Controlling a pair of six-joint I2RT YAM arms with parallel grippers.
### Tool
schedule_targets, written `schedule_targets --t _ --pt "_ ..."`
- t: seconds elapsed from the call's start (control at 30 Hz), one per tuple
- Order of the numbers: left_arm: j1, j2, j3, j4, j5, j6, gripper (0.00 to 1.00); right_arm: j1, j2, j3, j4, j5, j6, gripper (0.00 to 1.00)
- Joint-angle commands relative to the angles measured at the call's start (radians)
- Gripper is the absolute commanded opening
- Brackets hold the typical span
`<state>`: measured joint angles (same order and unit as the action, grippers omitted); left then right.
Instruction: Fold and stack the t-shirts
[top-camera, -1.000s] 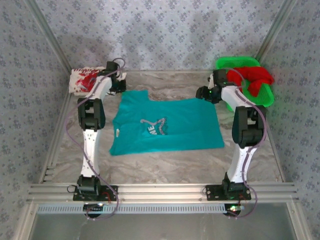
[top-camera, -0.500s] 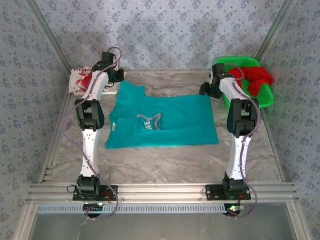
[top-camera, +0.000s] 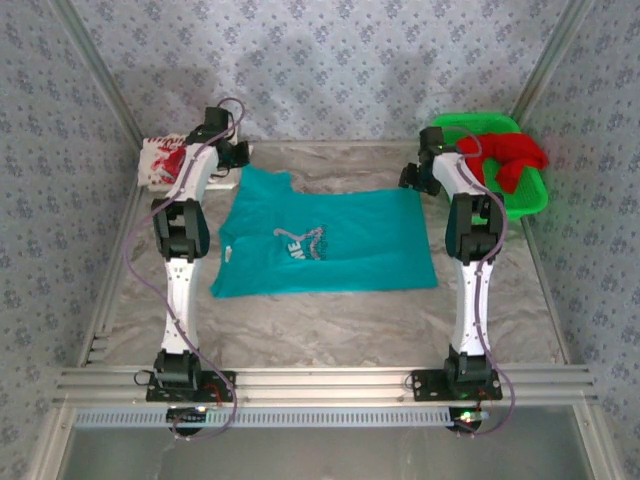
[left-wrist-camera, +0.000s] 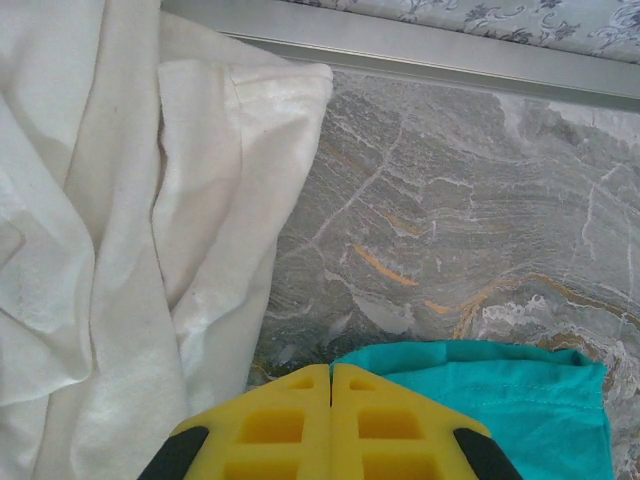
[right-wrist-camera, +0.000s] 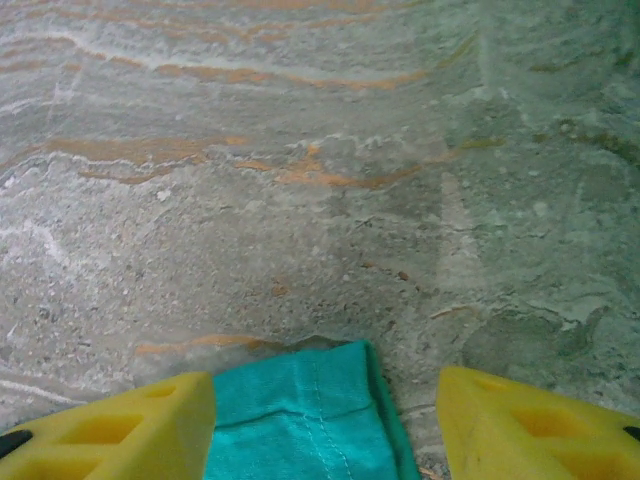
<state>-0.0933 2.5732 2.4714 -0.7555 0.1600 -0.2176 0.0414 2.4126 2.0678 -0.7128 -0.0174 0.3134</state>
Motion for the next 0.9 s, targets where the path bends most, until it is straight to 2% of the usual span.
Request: schedule_targets --t 0.0,0.17,0.3,0.5,0.57,0.73,0.87 --pt "0.005 0.005 0.003 0.003 -0.004 0.003 0.00 -0.005 0.040 0.058 -0.042 -0.004 0.058 0.62" --pt "0.004 0.007 -0.009 0.015 0.007 -0.003 0.00 -0.006 0.068 0.060 -0.027 -0.104 0.114 0.57" --pt "0.004 0.007 -0.011 0.019 0.014 -0.009 0.00 -0.006 0.081 0.060 -0.004 -0.111 0.142 0.53" --pt "0.004 0.007 -0.009 0.030 0.021 -0.012 0.00 -0.007 0.089 0.063 0.010 -0.150 0.159 0.30" --pt "0.004 0.006 -0.008 0.030 0.022 -0.014 0.00 -0.007 0.085 0.066 0.009 -0.153 0.158 0.19" --pt "0.004 0.005 0.010 0.039 0.055 -0.017 0.00 -0.005 0.054 0.069 0.017 -0.156 0.167 0.02" --pt "0.001 -0.003 0.043 0.041 0.091 -0.013 0.00 0.000 0.010 0.062 0.041 -0.151 0.169 0.00"
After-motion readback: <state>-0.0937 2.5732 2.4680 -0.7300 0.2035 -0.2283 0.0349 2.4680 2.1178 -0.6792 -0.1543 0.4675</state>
